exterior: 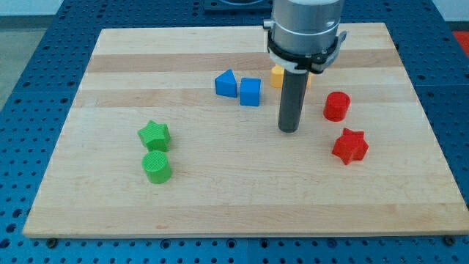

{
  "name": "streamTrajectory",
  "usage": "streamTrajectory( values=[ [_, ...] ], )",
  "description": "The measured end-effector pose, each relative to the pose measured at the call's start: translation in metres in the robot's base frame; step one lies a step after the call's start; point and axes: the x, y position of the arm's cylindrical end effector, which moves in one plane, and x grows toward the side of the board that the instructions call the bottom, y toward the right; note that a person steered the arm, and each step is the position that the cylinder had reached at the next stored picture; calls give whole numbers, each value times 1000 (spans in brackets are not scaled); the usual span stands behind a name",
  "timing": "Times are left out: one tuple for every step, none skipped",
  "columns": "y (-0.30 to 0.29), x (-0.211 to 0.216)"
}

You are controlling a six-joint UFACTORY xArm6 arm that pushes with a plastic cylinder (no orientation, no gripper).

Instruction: Move the red circle to red star

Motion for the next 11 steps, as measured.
streamTrajectory(
  values=[
    [21,-16],
    [28,-34],
    [28,-59],
    [53,-65],
    [63,-66],
    [63,-67],
    [70,-58],
    [76,-53],
    [76,-52],
    [76,-41],
    [76,-27]
  ],
)
